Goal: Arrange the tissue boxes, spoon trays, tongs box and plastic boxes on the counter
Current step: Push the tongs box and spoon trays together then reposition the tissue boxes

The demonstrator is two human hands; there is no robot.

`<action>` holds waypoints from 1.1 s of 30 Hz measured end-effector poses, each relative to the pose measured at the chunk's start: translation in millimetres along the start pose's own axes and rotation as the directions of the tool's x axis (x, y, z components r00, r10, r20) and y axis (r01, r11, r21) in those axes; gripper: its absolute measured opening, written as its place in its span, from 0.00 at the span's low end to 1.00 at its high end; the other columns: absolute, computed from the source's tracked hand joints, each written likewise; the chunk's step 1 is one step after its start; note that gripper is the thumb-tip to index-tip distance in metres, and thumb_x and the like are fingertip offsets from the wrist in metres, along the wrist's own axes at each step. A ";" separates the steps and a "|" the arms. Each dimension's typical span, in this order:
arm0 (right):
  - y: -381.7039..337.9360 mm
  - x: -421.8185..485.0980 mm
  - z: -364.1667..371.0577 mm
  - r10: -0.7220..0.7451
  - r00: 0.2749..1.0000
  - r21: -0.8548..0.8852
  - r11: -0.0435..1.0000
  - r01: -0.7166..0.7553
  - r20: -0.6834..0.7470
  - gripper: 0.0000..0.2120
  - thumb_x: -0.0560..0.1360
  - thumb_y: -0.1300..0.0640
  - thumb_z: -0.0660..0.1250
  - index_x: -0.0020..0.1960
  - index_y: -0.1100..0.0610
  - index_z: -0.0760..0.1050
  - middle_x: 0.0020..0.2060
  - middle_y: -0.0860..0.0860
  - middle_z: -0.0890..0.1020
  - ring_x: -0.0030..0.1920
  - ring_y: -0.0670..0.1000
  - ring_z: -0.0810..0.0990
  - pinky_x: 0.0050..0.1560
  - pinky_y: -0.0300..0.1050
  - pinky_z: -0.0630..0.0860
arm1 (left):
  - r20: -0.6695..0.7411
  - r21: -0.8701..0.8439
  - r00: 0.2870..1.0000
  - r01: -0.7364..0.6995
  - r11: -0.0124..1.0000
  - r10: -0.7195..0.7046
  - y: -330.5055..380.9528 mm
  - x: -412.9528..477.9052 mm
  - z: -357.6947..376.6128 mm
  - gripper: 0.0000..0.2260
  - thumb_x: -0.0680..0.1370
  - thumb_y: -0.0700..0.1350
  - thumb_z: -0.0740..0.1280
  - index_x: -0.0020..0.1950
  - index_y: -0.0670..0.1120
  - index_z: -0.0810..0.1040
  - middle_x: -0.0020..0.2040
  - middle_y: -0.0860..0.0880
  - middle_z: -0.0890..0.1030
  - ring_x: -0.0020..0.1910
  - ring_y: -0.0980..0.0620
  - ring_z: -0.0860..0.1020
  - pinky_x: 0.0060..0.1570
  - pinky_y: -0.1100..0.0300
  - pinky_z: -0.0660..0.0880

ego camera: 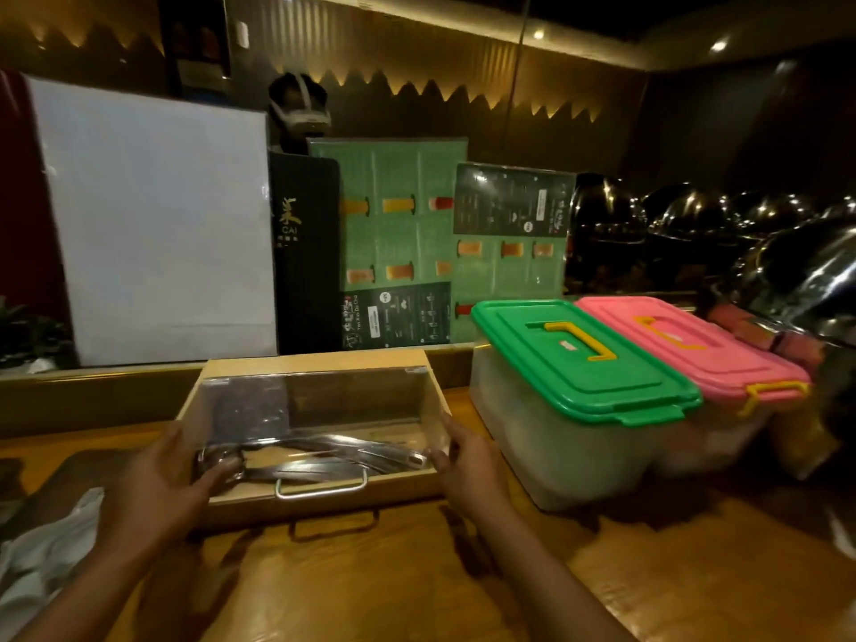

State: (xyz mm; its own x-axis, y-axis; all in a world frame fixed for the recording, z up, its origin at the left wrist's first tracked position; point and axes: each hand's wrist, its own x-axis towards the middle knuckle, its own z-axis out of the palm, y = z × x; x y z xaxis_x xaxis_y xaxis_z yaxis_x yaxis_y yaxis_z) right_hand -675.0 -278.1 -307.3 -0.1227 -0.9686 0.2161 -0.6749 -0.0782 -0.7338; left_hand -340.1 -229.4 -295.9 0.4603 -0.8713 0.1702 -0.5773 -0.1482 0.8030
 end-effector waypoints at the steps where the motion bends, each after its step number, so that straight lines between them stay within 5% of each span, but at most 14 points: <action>1: 4.0 -1.2 -2.8 0.001 1.000 0.013 1.000 -0.001 -0.007 0.29 0.77 0.52 0.71 0.75 0.44 0.66 0.66 0.49 0.79 0.62 0.50 0.78 0.55 0.46 0.79 | 0.002 0.030 1.000 -0.002 1.000 0.002 -4.2 -0.2 2.5 0.45 0.65 0.63 0.76 0.77 0.48 0.67 0.69 0.38 0.77 0.64 0.34 0.76 0.56 0.39 0.76; 4: 19.1 -6.0 -14.5 0.019 0.999 0.000 1.000 -0.019 -0.047 0.29 0.76 0.52 0.72 0.74 0.44 0.67 0.66 0.49 0.78 0.64 0.50 0.77 0.60 0.51 0.78 | 0.026 0.101 0.999 -0.022 0.995 0.019 -5.4 -7.6 9.3 0.45 0.63 0.70 0.73 0.75 0.51 0.69 0.66 0.40 0.80 0.60 0.37 0.79 0.55 0.40 0.78; 8: 39.5 -7.4 -32.5 -0.048 0.994 -0.155 0.987 0.032 -0.098 0.28 0.76 0.52 0.73 0.74 0.51 0.70 0.66 0.53 0.78 0.64 0.53 0.77 0.65 0.52 0.75 | 0.064 0.047 0.998 0.024 0.999 -0.027 13.0 -20.8 18.2 0.37 0.68 0.53 0.80 0.75 0.47 0.72 0.65 0.39 0.80 0.59 0.37 0.80 0.54 0.43 0.76; 10: 46.6 -8.1 -39.8 -0.089 0.992 -0.244 0.968 0.064 -0.091 0.27 0.76 0.52 0.72 0.73 0.52 0.70 0.66 0.54 0.78 0.64 0.54 0.76 0.65 0.50 0.73 | 0.071 0.029 0.997 -0.001 1.000 -0.001 16.0 -23.5 24.7 0.40 0.65 0.55 0.81 0.74 0.48 0.72 0.63 0.40 0.81 0.56 0.39 0.81 0.52 0.44 0.79; 13: 58.0 -10.7 -50.2 -0.128 0.984 -0.367 0.927 0.073 -0.128 0.27 0.75 0.51 0.73 0.72 0.52 0.72 0.59 0.55 0.75 0.59 0.56 0.76 0.59 0.50 0.74 | 0.091 -0.020 0.996 -0.019 1.000 0.020 14.4 -26.3 37.2 0.44 0.60 0.62 0.78 0.73 0.49 0.72 0.62 0.42 0.82 0.52 0.43 0.82 0.49 0.43 0.82; 17: 71.7 -12.5 -59.9 -0.240 0.949 -0.630 0.774 0.060 -0.204 0.28 0.66 0.49 0.79 0.65 0.54 0.79 0.47 0.56 0.75 0.45 0.58 0.76 0.43 0.54 0.76 | 0.064 0.008 0.997 -0.051 0.999 0.051 28.2 -41.8 51.9 0.37 0.65 0.51 0.82 0.72 0.48 0.74 0.61 0.40 0.83 0.53 0.41 0.82 0.46 0.50 0.81; 22: 83.4 -10.8 -67.9 -0.297 0.941 -0.697 0.710 0.106 -0.159 0.28 0.65 0.49 0.81 0.63 0.53 0.80 0.36 0.54 0.84 0.33 0.57 0.81 0.37 0.52 0.77 | 0.014 0.049 0.998 -0.059 0.997 0.058 34.9 -51.1 58.1 0.35 0.67 0.49 0.82 0.72 0.46 0.75 0.59 0.40 0.83 0.51 0.41 0.82 0.44 0.51 0.79; 27: 78.9 -6.1 -79.9 -0.205 0.968 -0.626 0.776 0.073 -0.142 0.26 0.80 0.40 0.61 0.77 0.41 0.61 0.48 0.51 0.86 0.45 0.54 0.84 0.45 0.49 0.78 | -0.013 0.028 0.998 -0.069 0.997 0.069 41.7 -65.0 57.9 0.34 0.67 0.49 0.82 0.71 0.46 0.76 0.57 0.41 0.84 0.45 0.47 0.80 0.39 0.56 0.77; 33: 69.7 -2.5 -90.1 -0.123 0.987 -0.626 0.779 0.033 -0.102 0.26 0.80 0.39 0.60 0.77 0.37 0.58 0.50 0.51 0.85 0.48 0.53 0.83 0.47 0.48 0.77 | -0.015 0.011 0.996 -0.083 0.997 0.083 44.2 -69.9 57.3 0.34 0.68 0.50 0.81 0.72 0.49 0.74 0.58 0.45 0.84 0.41 0.56 0.78 0.37 0.59 0.77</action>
State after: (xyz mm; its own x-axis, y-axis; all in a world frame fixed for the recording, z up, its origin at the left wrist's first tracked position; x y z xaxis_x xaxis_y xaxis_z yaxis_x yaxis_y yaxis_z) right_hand -787.3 -259.8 -300.9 -0.1121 -0.9225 0.3695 -0.9853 0.0549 -0.1618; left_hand -436.4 -201.8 -305.1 0.4208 -0.8736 0.2445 -0.6210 -0.0810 0.7796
